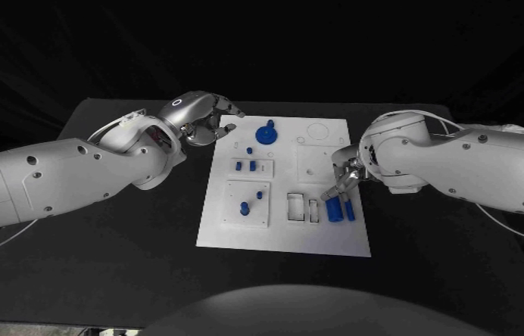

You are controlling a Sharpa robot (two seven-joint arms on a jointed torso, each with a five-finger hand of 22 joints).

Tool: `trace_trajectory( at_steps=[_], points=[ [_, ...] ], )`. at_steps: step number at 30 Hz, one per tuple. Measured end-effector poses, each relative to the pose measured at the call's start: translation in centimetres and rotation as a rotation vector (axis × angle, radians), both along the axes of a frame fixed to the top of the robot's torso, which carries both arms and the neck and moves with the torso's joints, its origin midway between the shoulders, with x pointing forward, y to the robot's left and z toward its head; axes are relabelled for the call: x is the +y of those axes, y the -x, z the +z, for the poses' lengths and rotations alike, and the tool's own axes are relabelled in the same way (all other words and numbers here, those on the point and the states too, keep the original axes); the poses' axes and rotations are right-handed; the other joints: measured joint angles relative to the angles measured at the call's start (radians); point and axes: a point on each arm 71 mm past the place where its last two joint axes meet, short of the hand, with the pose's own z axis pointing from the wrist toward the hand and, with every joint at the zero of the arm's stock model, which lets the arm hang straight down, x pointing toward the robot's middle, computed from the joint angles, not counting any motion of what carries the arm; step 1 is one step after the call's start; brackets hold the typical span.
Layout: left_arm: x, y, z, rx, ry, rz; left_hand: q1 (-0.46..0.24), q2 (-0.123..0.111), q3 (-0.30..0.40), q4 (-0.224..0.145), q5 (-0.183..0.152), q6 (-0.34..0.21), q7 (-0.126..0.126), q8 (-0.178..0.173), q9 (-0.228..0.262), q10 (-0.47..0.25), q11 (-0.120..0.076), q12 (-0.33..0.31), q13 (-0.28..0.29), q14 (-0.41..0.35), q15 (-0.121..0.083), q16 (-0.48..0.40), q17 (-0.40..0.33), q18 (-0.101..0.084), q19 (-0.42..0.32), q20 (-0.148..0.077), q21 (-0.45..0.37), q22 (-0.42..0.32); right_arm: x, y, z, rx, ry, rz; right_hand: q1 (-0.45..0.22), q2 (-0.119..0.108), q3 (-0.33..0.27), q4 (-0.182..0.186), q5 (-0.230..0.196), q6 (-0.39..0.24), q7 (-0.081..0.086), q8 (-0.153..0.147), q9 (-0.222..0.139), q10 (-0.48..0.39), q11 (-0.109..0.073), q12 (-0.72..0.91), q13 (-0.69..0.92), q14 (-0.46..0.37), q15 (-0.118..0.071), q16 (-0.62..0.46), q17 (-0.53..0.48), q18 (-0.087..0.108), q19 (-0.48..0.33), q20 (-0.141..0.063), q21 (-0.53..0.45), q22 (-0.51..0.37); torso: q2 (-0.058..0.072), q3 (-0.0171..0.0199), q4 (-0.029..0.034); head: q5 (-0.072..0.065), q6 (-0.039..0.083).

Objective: Assemble the parts on the task board

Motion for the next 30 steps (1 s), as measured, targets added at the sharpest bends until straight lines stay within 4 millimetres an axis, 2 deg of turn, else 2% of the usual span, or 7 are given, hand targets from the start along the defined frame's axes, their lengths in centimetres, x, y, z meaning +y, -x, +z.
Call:
trace_trajectory(
  at_steps=[7,16,19,24,30],
  points=[
    [0.0,0.0,0.0,0.005,-0.003,0.004,0.000,0.000,0.000,0.000,0.000,0.004,0.004,0.000,0.000,0.000,0.000,0.000,0.000,0.000,0.000,0.000,0.000,0.000,0.000,0.000,0.000,0.001,0.1,0.0,-0.4,0.001,-0.007,-0.009,0.000,0.000,0.000,0.000,-0.033,-0.005,0.005,-0.006,0.000,0.000,0.000,0.000,0.000,0.000,0.000,0.000,0.000,0.000,0.000,0.000,-0.004,0.000,0.000,0.0000,-0.0002,0.000,0.000],
    [-0.1,0.0,-0.1,0.013,-0.007,0.007,0.000,0.000,0.000,0.000,0.000,0.004,0.004,0.000,0.000,0.000,0.000,0.000,0.000,0.000,0.000,0.000,0.000,0.000,0.000,0.000,0.000,0.001,0.2,-0.1,-0.9,0.008,-0.014,-0.019,0.000,0.000,0.003,-0.006,-0.033,-0.005,0.005,-0.010,0.000,0.000,0.000,0.000,0.000,0.000,0.000,0.000,0.001,0.000,0.000,0.000,-0.009,0.001,0.000,0.0003,-0.0003,0.000,0.000],
    [0.0,0.0,-0.1,0.015,-0.008,0.009,0.000,0.000,0.000,0.000,0.000,0.004,0.004,0.000,0.000,0.000,0.000,0.000,0.000,0.000,0.000,0.000,0.000,0.000,0.000,0.000,0.000,0.001,0.1,-0.2,-1.0,0.008,-0.016,-0.023,0.010,0.010,0.008,-0.017,-0.031,-0.010,0.006,-0.012,0.003,0.000,0.000,0.000,0.000,0.000,0.000,0.000,0.001,0.000,0.000,0.000,-0.015,0.001,0.000,0.0003,-0.0003,0.001,0.000],
    [0.0,-0.1,-0.1,0.019,-0.010,0.012,0.000,0.000,0.000,0.000,0.000,0.004,0.004,0.000,0.000,0.000,0.000,0.000,0.000,0.000,0.000,0.000,-0.001,0.000,0.000,0.000,0.000,0.001,0.1,-0.3,-1.1,0.006,-0.020,-0.030,0.038,0.005,0.024,-0.049,0.035,-0.011,0.004,-0.014,0.017,0.000,0.000,0.000,0.000,0.000,0.000,0.000,0.001,0.000,-0.002,0.002,-0.031,0.001,0.000,0.0001,-0.0001,0.002,0.000],
    [0.0,-0.1,-0.2,0.022,-0.012,0.013,0.000,0.000,0.000,0.000,0.000,0.007,0.000,0.000,0.000,0.000,0.000,0.000,0.000,0.000,0.000,0.000,-0.001,0.000,0.000,0.000,0.000,0.001,0.2,-0.3,-1.1,0.002,-0.029,-0.037,0.062,-0.001,0.051,-0.085,0.115,-0.003,-0.004,-0.004,0.047,0.000,-0.011,0.000,0.000,0.000,0.000,0.000,0.001,0.000,-0.004,0.003,-0.045,0.001,0.000,0.0000,-0.0001,0.003,0.000]
  ],
)
